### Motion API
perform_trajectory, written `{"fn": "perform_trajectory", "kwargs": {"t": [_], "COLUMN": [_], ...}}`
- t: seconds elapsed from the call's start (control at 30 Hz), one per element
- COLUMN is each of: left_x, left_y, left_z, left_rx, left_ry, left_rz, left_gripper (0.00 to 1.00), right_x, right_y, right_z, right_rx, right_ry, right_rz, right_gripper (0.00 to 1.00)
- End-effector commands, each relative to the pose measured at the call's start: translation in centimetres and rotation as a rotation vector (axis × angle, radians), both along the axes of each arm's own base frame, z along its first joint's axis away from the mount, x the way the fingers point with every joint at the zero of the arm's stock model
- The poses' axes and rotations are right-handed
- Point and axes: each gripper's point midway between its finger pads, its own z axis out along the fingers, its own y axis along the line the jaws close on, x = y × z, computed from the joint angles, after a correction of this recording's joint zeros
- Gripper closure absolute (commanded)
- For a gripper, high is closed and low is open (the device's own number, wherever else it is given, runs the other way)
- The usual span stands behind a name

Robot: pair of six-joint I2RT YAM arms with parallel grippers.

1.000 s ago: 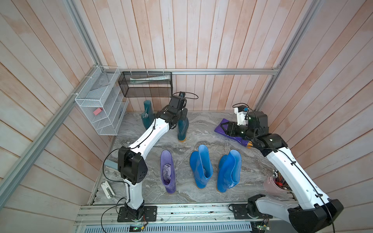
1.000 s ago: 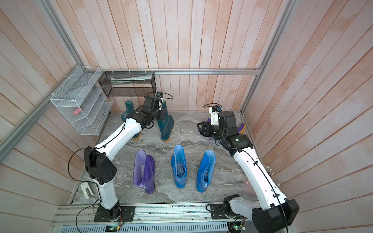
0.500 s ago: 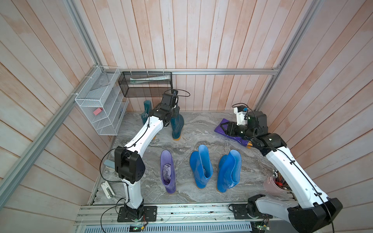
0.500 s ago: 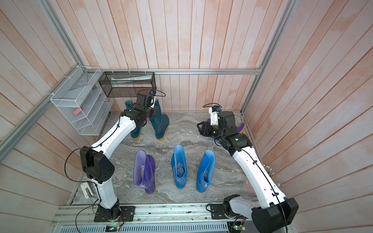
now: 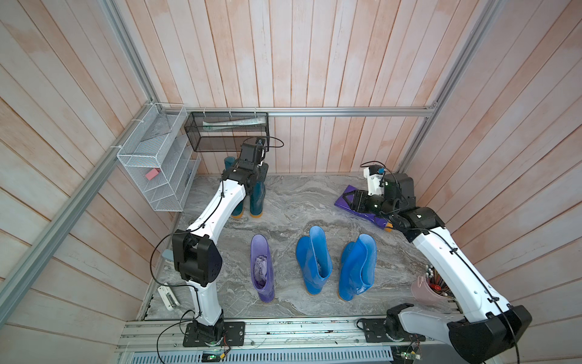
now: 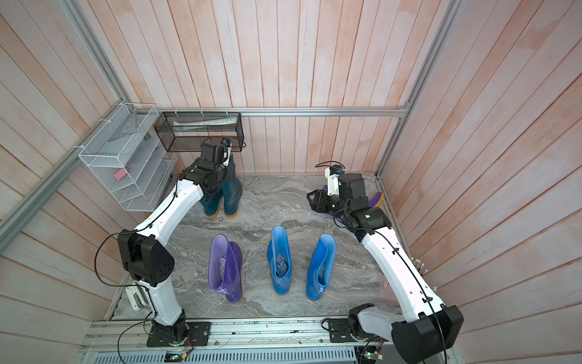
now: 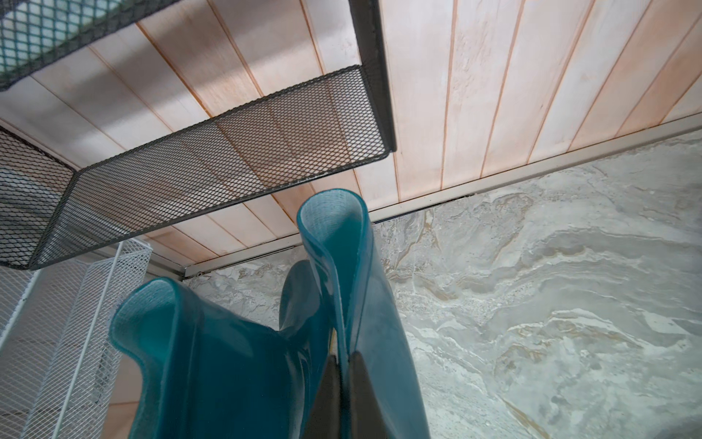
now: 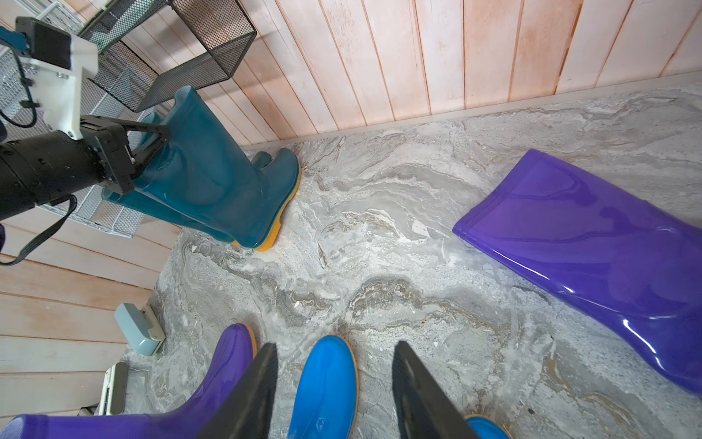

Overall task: Match and arrange rain boots in pairs
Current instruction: Pair a pair of rain boots at the center of the board.

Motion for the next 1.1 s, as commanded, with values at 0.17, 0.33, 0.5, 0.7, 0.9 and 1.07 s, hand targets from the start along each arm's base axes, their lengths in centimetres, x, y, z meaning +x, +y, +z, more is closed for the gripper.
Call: {"fn": "perform_trajectory", "kwargs": {"t": [0.17, 0.33, 0.5, 0.7, 0.9, 1.07], "left_x": [-0.1, -0.1, -0.1, -0.2, -0.6, -1.5], "left_y": [1.5, 1.8, 1.8, 1.7, 0.8, 0.2], "left_z": [5.6, 5.3, 4.6, 4.2, 4.2, 5.3], "left_rx": [-0.023, -0.007, 0.000, -0.002, -0.036, -0.086], "left_ry": [-0.170, -0.163, -0.145, -0.127, -0.107, -0.106], "left_rz": [0.024, 0.022, 0.017, 0.013, -0.034, -0.068], "left_gripper": [1.00, 1.00, 1.00, 0.83, 0.66, 0.61], "right_x": [0.6, 0.6, 0.6, 0.6, 0.6, 0.2], "right_y": [0.1, 0.2, 0.3, 0.4, 0.4, 0.7], "right_z": [0.9, 0.7, 0.6, 0.4, 0.1, 0.3], "right_rx": [0.019, 0.018, 0.018, 0.019, 0.015, 0.006], "right_ry": [-0.022, -0.016, -0.013, -0.008, -0.001, -0.002], "right_rz": [-0.003, 0.000, 0.002, 0.010, 0.011, 0.022], "right_gripper": [0.49, 0.49, 0.49, 0.49, 0.49, 0.47]}}
